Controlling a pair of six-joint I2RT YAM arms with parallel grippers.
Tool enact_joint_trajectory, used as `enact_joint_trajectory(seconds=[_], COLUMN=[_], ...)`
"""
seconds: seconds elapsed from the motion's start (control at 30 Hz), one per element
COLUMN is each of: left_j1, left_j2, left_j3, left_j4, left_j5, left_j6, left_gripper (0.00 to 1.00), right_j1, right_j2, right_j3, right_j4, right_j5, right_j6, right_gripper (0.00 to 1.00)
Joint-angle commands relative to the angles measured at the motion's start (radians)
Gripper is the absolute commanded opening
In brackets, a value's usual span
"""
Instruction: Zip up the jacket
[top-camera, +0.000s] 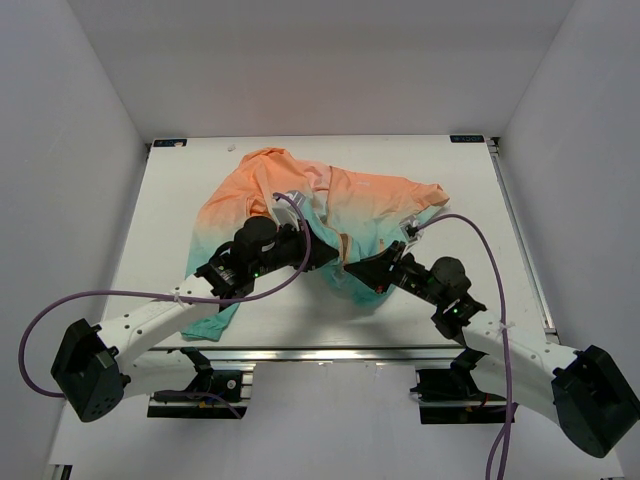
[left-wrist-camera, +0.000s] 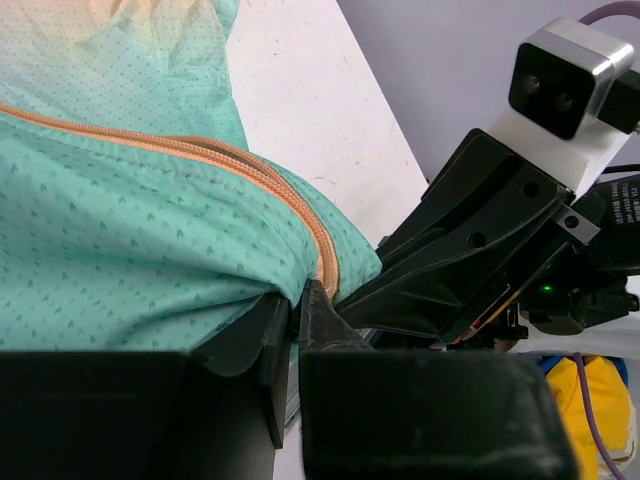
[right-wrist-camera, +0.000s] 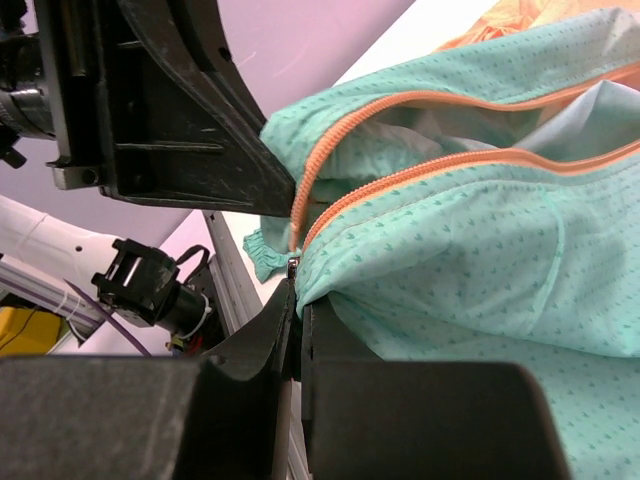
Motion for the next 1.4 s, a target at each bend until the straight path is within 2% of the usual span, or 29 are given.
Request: enact_joint_trajectory(seconds=[0.0, 0.3, 0.8, 1.37], left_j1=[-0.004, -0.004, -0.004, -0.004], left_j2=[-0.039, -0.034, -0.042, -0.037], left_j3=[-0.010, -0.027, -0.021, -0.021], left_j4=[0.037, 0.052, 0.049, 0.049], left_j5=[0.030, 0.033, 0.018, 0.020], left_j6=[-0.003, -0.018, -0.022, -0.015], left_gripper=[0.00, 0.00, 0.00, 0.00], right_j1=[-0.009, -0.017, -0.020, -0.023], right_j2=[-0.006, -0.007, -0.027, -0.008], right_j3=[-0.009, -0.026, -0.040, -0.017], right_j4=[0.085, 0.151, 0.093, 0.113], right_j5=[0.021, -0.023, -0.044, -0.056], right_j6=[0.006, 0.028, 0.028, 0.032], right_gripper=[0.00, 0.00, 0.00, 0.00])
